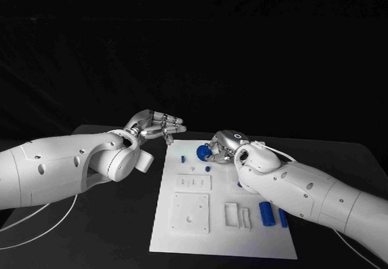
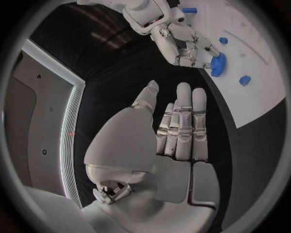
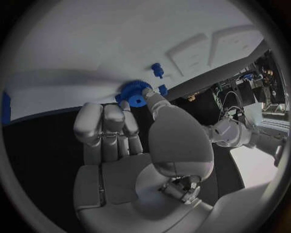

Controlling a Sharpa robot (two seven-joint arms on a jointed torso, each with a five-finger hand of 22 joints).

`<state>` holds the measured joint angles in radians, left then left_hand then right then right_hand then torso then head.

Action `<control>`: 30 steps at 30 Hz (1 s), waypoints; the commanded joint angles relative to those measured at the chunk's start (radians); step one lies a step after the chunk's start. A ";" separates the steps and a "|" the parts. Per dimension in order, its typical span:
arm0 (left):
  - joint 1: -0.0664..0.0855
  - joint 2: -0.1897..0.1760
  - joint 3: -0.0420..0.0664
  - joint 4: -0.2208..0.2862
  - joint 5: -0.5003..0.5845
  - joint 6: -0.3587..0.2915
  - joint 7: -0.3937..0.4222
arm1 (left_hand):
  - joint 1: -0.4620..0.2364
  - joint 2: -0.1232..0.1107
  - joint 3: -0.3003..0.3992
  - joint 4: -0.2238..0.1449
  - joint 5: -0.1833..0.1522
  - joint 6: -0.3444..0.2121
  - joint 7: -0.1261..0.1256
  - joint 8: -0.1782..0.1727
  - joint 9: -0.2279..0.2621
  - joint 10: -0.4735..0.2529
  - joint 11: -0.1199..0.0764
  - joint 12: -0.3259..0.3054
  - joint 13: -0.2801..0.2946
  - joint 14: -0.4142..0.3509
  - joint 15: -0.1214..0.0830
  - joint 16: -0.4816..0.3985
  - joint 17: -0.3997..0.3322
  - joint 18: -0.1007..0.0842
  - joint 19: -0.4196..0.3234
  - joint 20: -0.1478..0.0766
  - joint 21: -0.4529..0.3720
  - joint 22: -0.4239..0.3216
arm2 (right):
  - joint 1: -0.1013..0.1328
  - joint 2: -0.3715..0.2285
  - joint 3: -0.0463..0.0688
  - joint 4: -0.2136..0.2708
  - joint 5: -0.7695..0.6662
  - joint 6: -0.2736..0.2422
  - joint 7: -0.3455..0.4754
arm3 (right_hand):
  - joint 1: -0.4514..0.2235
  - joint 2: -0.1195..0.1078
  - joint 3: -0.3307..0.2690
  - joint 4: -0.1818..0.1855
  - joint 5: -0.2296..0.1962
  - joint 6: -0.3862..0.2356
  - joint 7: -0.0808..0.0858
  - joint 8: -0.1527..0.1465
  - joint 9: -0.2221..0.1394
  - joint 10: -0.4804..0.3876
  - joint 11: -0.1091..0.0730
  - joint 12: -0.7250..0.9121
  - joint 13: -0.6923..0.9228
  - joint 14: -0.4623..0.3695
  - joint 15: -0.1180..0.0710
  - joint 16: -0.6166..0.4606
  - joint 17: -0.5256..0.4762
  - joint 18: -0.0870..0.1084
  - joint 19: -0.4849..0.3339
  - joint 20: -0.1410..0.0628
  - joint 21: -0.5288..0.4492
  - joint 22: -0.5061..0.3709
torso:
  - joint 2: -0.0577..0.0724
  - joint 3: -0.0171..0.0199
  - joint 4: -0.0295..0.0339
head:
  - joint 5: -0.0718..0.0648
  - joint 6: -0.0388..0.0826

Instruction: Assemble the parts on the task board

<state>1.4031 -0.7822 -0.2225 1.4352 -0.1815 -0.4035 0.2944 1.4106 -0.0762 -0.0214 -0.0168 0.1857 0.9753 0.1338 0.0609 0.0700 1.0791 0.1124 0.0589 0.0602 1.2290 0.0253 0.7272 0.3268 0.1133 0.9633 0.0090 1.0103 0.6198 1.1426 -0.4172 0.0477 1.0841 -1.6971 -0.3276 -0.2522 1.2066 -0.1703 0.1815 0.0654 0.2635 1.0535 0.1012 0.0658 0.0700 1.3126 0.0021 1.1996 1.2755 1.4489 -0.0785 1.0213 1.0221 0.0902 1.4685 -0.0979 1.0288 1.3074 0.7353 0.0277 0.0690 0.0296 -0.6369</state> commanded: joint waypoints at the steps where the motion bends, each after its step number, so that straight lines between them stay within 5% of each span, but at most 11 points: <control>1: 0.002 0.002 0.001 0.000 -0.002 0.005 0.009 | -0.002 0.008 0.000 -0.007 0.003 -0.008 -0.001 0.002 0.000 -0.003 0.001 0.003 0.001 -0.004 -0.001 0.001 -0.002 0.019 -0.006 -0.001 -0.007 0.002 | -0.005 0.002 -0.003 0.007 0.026 -0.007 0.023 | 0.001 -0.008 -0.024 0.015 0.006 -0.020 0.004 -0.002 -0.002 -0.007 0.003 -0.003 -0.002 0.001 0.009 -0.003 -0.001 0.003 0.065 0.009 -0.004 0.129 | 0.000 0.0006 0.0001 | 0.000 -0.002; 8: 0.002 0.000 0.001 -0.003 -0.002 0.005 0.009 | -0.002 0.008 0.000 -0.007 0.003 -0.008 -0.001 0.002 0.000 -0.003 0.001 0.003 0.001 -0.004 -0.001 0.001 -0.002 0.019 -0.006 -0.001 -0.007 0.002 | -0.005 -0.008 -0.003 0.031 0.048 -0.034 0.035 | 0.002 -0.010 -0.076 0.058 0.025 -0.035 0.007 -0.003 -0.003 -0.007 0.005 0.002 -0.004 0.001 0.011 0.001 0.000 0.005 0.065 0.011 0.000 0.129 | 0.000 0.0002 -0.0004 | 0.001 -0.001; 24: 0.002 0.000 0.001 -0.006 -0.002 0.008 0.007 | -0.002 0.008 0.000 -0.007 0.003 -0.008 -0.001 0.002 0.000 -0.003 0.001 0.003 0.001 -0.004 -0.001 0.001 -0.002 0.019 -0.006 -0.001 -0.007 0.002 | -0.006 -0.015 -0.003 0.046 0.049 -0.049 0.032 | 0.012 -0.007 -0.033 0.013 -0.012 -0.031 0.007 -0.003 -0.003 -0.005 0.005 0.006 -0.003 0.000 0.011 0.005 0.002 0.005 0.065 0.011 0.002 0.129 | 0.000 0.0003 -0.0002 | 0.002 -0.002; 30: 0.002 0.000 0.001 -0.007 -0.002 0.009 0.006 | -0.002 0.008 0.000 -0.007 0.003 -0.008 -0.001 0.002 0.000 -0.003 0.001 0.003 0.001 -0.004 -0.001 0.001 -0.002 0.019 -0.006 -0.001 -0.007 0.002 | -0.006 -0.018 -0.003 0.039 0.056 -0.013 0.031 | 0.008 -0.006 -0.037 0.014 -0.013 -0.030 0.006 -0.003 -0.003 -0.006 0.005 0.006 -0.004 0.000 0.011 0.004 0.002 0.005 0.065 0.011 0.002 0.129 | 0.000 0.0001 0.0008 | -0.001 -0.001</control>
<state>1.4031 -0.7833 -0.2225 1.4278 -0.1815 -0.4031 0.2936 1.4106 -0.0762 -0.0214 -0.0168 0.1857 0.9753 0.1338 0.0609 0.0700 1.0792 0.1124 0.0589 0.0602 1.2290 0.0253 0.7272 0.3268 0.1130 0.9633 0.0090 1.0065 0.6209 1.1377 -0.4344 0.0451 1.1239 -1.6446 -0.3659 -0.2276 1.2161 -0.1792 0.1439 0.0784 0.2546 1.0185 0.1100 0.0657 0.0669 1.3114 0.0036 1.1996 1.2723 1.4491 -0.0716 1.0214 1.0235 0.0845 1.4649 -0.0944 1.0288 1.3074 0.7353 0.0280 0.0693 0.0298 -0.6382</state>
